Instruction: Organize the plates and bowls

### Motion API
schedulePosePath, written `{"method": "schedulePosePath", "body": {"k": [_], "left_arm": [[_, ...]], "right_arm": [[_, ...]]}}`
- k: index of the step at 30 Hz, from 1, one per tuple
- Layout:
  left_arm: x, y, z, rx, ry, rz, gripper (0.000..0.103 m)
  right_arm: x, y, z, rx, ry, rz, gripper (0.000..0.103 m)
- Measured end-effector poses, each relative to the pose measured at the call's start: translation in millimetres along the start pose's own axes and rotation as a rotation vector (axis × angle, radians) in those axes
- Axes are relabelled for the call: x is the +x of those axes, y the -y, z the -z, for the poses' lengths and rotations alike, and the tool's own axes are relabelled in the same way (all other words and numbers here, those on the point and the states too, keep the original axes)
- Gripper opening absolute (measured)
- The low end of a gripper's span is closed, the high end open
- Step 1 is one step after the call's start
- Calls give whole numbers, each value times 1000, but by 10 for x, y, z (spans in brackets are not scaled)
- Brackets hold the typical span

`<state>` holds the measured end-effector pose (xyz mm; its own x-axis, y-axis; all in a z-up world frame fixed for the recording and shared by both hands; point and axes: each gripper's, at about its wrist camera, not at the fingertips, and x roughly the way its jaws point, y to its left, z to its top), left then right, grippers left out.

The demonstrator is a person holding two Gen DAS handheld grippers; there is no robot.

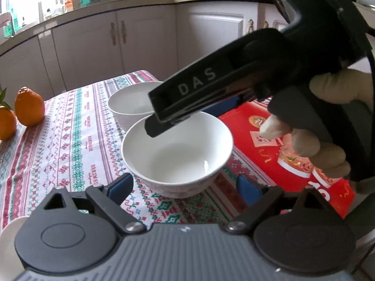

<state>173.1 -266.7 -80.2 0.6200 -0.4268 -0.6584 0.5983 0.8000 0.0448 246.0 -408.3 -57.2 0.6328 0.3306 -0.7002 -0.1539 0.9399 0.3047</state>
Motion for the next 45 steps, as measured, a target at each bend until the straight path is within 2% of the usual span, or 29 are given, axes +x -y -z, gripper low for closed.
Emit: {"method": "schedulePosePath", "body": {"k": [5, 8, 19, 31, 45], "left_arm": [[11, -21, 0, -7, 3, -8, 92], [17, -7, -5, 10, 8, -14, 90], [26, -7, -7, 22, 24, -25, 88], [-53, -33, 10, 27, 37, 7, 88], [-142, 68, 106, 129, 50, 4, 88]], "right_arm": [[40, 29, -20, 8, -13, -22, 73], [52, 39, -28, 17, -16, -42, 71], [37, 36, -21, 24, -25, -42, 71], [-62, 6, 38, 48, -22, -31, 71], [-139, -43, 114, 113, -60, 1, 71]]}}
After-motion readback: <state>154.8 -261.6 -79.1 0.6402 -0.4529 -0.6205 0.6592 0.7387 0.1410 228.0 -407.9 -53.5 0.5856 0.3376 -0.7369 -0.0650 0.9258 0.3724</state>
